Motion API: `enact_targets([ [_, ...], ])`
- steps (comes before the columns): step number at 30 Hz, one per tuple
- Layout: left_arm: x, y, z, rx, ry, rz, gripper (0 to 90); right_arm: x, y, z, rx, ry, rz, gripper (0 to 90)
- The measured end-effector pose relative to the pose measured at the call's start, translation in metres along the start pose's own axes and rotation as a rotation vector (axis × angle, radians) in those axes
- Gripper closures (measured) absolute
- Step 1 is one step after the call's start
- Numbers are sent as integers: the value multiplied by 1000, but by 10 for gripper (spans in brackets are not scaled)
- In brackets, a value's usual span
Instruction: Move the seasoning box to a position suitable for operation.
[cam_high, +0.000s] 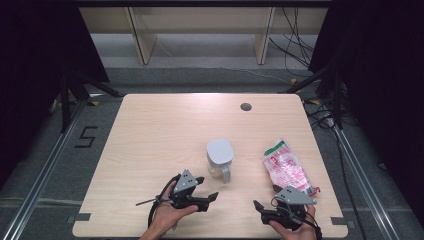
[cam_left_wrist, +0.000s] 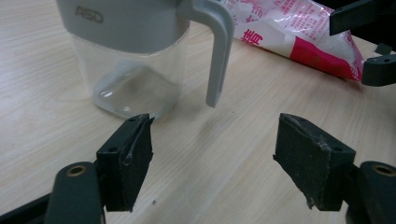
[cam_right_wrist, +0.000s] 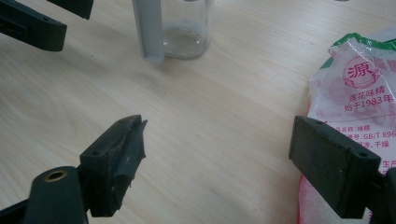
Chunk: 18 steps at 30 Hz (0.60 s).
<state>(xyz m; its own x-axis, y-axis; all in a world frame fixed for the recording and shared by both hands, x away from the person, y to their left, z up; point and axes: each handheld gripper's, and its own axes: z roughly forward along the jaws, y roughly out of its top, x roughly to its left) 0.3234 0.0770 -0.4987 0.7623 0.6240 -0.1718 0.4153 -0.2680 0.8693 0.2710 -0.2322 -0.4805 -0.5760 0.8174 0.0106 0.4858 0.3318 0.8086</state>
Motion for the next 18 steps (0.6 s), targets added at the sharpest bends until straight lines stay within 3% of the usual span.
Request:
enact_targets([
  [4, -2, 2, 2, -4, -3, 10, 285, 2, 0, -1, 4, -8, 2, 192],
  [5, -1, 3, 3, -9, 1, 36, 291, 2, 0, -1, 5, -6, 1, 192],
  [7, -1, 4, 4, -8, -4, 30, 294, 1, 0, 0, -3, 1, -19, 192],
  [8, -1, 4, 5, -25, -12, 24, 294, 2, 0, 0, 8, 5, -5, 193],
  [9, -1, 5, 5, -8, -3, 16, 296, 1, 0, 0, 1, -5, -25, 195],
  [11, -2, 6, 7, -13, -23, -9, 316, 1, 0, 0, 2, 4, -19, 194],
  [13, -2, 7, 9, -17, -33, -10, 325, 1, 0, 0, -1, -9, -26, 194],
  [15, -2, 10, 12, -9, -24, 25, 337, 0, 1, 0, 2, 1, -38, 195],
  [18, -4, 13, 18, -18, -38, 5, 356, 1, 0, 0, 0, 1, -29, 195],
])
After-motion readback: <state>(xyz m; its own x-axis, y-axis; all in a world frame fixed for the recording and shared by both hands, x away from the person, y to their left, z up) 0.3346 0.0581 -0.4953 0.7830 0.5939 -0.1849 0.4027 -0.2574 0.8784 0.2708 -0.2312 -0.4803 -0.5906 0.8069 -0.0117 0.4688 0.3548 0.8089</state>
